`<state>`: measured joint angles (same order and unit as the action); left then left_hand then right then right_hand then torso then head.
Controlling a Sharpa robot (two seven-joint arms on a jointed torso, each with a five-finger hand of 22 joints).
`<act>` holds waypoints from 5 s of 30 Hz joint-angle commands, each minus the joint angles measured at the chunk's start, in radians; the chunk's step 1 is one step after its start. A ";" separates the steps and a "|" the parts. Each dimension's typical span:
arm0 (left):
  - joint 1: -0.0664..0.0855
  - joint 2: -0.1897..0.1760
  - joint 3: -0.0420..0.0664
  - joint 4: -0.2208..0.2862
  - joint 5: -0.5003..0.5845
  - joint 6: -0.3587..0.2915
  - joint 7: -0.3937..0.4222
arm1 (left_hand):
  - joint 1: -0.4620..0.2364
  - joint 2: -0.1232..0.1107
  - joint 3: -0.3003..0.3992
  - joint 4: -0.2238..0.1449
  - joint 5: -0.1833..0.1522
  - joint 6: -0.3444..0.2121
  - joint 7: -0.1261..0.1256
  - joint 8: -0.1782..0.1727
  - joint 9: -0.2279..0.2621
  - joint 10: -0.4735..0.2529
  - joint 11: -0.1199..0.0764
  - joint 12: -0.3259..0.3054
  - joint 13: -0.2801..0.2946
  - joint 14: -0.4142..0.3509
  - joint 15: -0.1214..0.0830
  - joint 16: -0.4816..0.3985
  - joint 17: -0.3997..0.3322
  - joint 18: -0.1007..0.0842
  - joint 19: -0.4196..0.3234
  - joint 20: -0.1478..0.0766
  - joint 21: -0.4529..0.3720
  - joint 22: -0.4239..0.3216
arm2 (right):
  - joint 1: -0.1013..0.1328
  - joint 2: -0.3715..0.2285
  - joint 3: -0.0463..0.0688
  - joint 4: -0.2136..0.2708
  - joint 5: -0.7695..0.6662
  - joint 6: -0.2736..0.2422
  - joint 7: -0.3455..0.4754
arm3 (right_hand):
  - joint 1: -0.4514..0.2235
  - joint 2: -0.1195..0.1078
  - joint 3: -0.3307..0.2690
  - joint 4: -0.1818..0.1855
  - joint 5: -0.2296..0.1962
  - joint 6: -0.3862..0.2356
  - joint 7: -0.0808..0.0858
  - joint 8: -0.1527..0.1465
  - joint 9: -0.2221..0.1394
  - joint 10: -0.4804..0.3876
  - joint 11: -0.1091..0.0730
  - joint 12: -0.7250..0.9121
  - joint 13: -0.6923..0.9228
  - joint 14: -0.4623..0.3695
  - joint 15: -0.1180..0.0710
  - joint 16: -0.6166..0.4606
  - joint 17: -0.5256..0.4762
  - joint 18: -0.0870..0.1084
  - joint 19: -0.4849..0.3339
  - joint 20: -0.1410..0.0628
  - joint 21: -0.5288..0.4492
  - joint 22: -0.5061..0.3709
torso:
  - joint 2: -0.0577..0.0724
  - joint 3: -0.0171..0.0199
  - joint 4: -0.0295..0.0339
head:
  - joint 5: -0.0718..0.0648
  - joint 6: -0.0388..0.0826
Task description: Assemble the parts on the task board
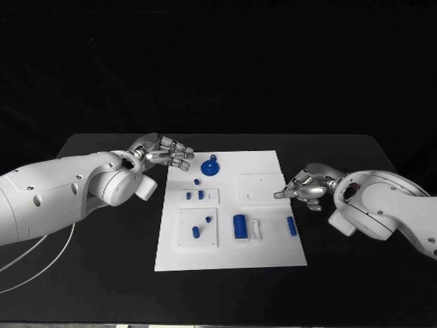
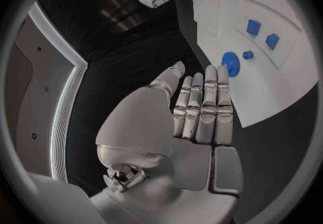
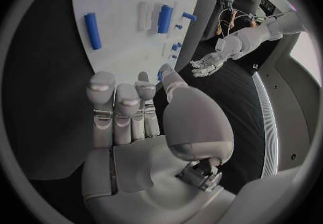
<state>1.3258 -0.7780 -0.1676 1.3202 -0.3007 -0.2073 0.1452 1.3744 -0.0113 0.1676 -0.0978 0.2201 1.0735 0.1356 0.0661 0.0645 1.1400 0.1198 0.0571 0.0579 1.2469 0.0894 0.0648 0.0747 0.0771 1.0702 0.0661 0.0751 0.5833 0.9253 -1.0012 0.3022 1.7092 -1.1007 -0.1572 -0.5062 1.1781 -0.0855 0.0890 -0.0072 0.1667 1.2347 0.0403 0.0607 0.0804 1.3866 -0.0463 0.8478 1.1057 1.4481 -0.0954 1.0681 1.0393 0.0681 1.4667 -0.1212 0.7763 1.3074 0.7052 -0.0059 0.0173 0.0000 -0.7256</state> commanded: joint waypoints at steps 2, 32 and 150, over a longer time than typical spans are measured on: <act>0.000 0.002 -0.003 0.001 0.003 0.012 0.017 | -0.002 -0.007 0.001 0.005 -0.003 -0.003 -0.001 -0.002 0.000 -0.005 0.000 0.004 0.000 -0.006 -0.001 -0.003 0.001 0.008 0.008 0.002 -0.004 -0.001 | -0.002 -0.019 0.002 -0.008 -0.144 0.132 -0.076 | -0.012 -0.002 0.013 0.005 -0.026 0.005 0.000 0.003 0.004 -0.001 0.000 0.006 0.003 0.004 -0.001 0.006 0.000 -0.010 0.055 0.002 0.006 0.052 | 0.001 -0.0003 0.0001 | -0.008 0.002; 0.000 -0.004 -0.009 0.003 0.004 0.021 0.013 | -0.004 -0.006 0.000 0.006 -0.005 -0.004 -0.001 -0.003 0.000 -0.005 -0.001 0.004 0.000 -0.006 -0.001 -0.004 0.001 0.007 0.009 0.002 -0.004 -0.006 | -0.113 0.015 0.002 -0.004 -0.340 0.192 -0.217 | -0.070 -0.129 0.147 0.271 -0.118 -0.005 0.002 0.005 -0.005 -0.001 -0.001 -0.017 0.010 0.004 -0.003 -0.008 0.004 -0.014 0.056 -0.003 -0.008 0.050 | 0.001 -0.0025 0.0034 | -0.016 -0.001; 0.001 -0.004 -0.010 0.006 0.001 0.039 -0.010 | -0.004 -0.006 -0.011 0.030 -0.008 -0.009 -0.001 -0.003 0.000 -0.010 0.001 0.004 0.000 -0.011 0.002 -0.004 0.002 0.005 0.016 0.005 -0.005 -0.062 | -0.115 0.178 -0.029 -0.008 -0.105 0.020 -0.214 | -0.133 -0.023 0.282 -0.007 -0.118 0.058 -0.017 0.003 -0.015 0.012 -0.008 -0.020 0.003 0.008 0.000 0.014 0.021 -0.025 0.057 0.002 0.013 0.075 | 0.000 -0.0029 0.0021 | 0.008 -0.011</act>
<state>1.3257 -0.7828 -0.1780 1.3230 -0.2999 -0.1834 0.1327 1.3744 -0.0113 0.1568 -0.0758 0.2155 1.0710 0.1331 0.0661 0.0645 1.1363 0.1235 0.0571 0.0579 1.2433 0.0930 0.0648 0.0760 0.0770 1.0812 0.0696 0.0751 0.5222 0.8124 -0.8262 0.2750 1.7016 -1.1993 -0.1578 -0.6983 1.0489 -0.0966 0.3744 -0.0198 0.0503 1.2894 0.0272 0.0694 0.0679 1.3993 -0.0479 0.8311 1.1082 1.4558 -0.0887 1.0870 1.0616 0.0526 1.4667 -0.1141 0.7925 1.3075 0.7057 -0.0089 0.0191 0.0075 -0.7364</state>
